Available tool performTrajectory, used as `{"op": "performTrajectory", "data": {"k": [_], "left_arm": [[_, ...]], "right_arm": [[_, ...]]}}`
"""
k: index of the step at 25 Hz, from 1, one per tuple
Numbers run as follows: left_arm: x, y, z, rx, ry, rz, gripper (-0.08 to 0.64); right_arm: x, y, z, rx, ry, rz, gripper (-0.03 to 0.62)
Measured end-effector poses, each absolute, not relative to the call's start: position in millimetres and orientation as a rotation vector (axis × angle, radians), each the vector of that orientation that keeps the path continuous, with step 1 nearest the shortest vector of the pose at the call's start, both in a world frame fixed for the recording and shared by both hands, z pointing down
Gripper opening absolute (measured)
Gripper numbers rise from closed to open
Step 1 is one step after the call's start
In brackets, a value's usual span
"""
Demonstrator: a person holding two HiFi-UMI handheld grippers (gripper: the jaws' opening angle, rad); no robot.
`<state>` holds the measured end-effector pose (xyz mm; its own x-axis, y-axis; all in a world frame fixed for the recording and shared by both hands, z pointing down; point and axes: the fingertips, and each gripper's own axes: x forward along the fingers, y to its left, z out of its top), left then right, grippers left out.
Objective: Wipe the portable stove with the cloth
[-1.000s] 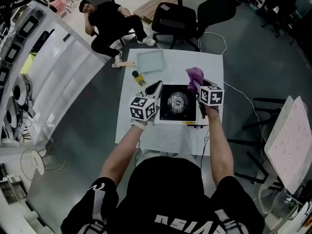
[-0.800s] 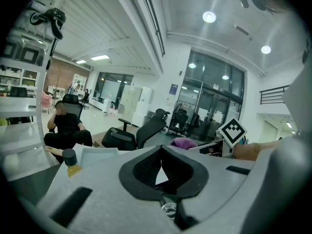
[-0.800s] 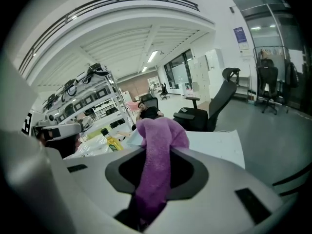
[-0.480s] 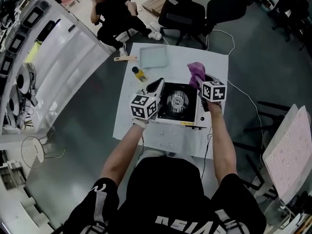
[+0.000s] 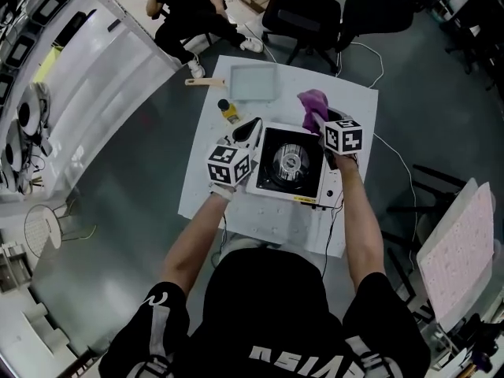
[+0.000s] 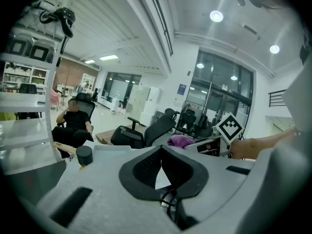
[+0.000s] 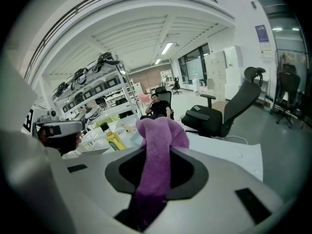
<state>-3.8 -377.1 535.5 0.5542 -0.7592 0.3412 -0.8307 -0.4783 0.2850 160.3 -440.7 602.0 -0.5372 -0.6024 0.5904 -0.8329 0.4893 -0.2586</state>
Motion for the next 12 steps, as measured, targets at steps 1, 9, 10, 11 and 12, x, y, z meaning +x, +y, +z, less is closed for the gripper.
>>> {"op": "performTrajectory", "data": {"k": [1,9,10,11,12], "left_arm": [[-8.0,-379.0,538.8,2.37,-1.292,0.231,0.006],[-42.9,-391.8,568.4,2.306,-1.307,0.219,0.006],[-47.1,-394.7,571.9,2.298,-1.312,0.214,0.006],[-51.3,-397.7,575.4,2.29,-1.316,0.209,0.006],[-55.2,-400.7,579.0,2.283,-1.32,0.206,0.006]], "right_arm": [[154.6,-444.2,604.8,1.178,-2.314,0.732,0.101],[78.4,-463.1,632.0,0.968,-2.342,0.669,0.101],[66.6,-465.3,635.9,0.935,-2.346,0.658,0.101],[54.6,-467.6,640.3,0.905,-2.349,0.647,0.101],[42.9,-469.7,645.4,0.877,-2.35,0.635,0.101]]}}
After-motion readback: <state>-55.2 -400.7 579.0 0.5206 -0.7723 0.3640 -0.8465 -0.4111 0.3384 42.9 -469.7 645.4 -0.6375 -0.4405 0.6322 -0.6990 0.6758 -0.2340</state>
